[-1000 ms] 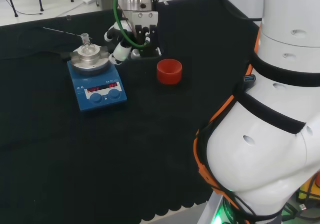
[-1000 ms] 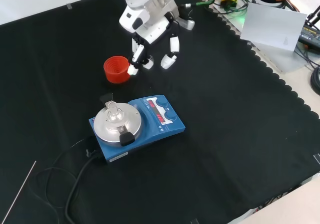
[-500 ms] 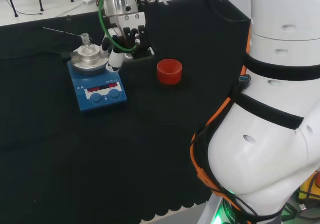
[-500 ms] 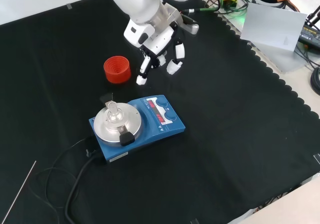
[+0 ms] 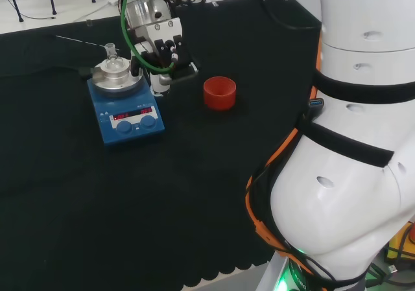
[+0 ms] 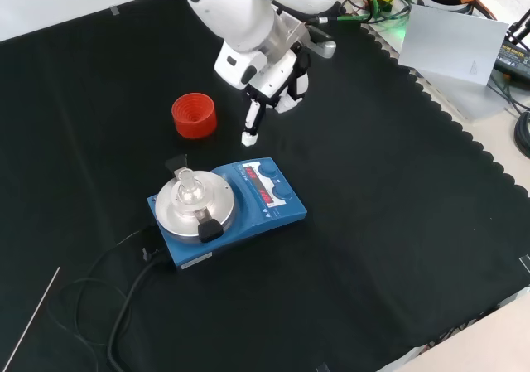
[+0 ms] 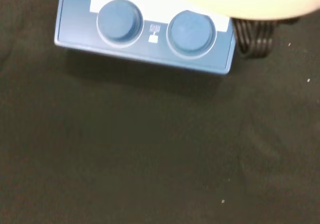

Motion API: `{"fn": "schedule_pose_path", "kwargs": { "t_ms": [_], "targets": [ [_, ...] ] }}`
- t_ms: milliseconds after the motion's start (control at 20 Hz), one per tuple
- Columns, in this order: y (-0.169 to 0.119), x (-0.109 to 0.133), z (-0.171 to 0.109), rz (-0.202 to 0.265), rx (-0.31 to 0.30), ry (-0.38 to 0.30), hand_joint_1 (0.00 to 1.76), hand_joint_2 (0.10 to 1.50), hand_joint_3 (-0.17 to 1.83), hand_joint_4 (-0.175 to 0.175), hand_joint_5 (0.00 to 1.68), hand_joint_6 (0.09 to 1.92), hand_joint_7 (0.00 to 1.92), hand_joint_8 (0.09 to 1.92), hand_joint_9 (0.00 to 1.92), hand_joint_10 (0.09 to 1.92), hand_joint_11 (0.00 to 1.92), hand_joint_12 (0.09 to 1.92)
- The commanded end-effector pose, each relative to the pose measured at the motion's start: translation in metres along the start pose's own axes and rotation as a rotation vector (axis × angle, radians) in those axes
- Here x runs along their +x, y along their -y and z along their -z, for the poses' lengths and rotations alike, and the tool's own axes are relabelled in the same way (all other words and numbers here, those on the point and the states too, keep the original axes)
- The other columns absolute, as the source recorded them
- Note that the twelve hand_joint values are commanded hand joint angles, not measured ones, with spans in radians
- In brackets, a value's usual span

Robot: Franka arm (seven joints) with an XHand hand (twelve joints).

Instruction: Turn on the heater.

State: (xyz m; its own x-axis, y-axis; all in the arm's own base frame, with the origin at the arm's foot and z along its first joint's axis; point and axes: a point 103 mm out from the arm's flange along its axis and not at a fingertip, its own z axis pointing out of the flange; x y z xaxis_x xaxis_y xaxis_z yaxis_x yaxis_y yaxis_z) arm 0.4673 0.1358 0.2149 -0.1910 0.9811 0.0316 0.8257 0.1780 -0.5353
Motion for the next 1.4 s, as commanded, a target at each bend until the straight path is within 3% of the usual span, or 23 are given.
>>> {"fn": "schedule_pose_path", "kwargs": {
  "t_ms": [50,450,1400],
  "targets": [
    [-0.002,0.018,-0.003,0.035,0.114,0.028,1.63,0.46,1.38,-0.076,0.45,0.11,1.85,1.82,1.92,1.74,1.88,1.58],
    [-0.005,0.031,-0.011,0.052,0.177,0.052,1.64,0.45,1.42,-0.069,0.44,0.1,1.86,1.81,1.92,1.74,1.88,1.58],
    [-0.013,0.035,-0.035,0.074,0.245,0.071,1.64,0.44,1.44,-0.059,0.45,0.1,1.87,1.81,1.92,1.74,1.88,1.59]
  ]
}}
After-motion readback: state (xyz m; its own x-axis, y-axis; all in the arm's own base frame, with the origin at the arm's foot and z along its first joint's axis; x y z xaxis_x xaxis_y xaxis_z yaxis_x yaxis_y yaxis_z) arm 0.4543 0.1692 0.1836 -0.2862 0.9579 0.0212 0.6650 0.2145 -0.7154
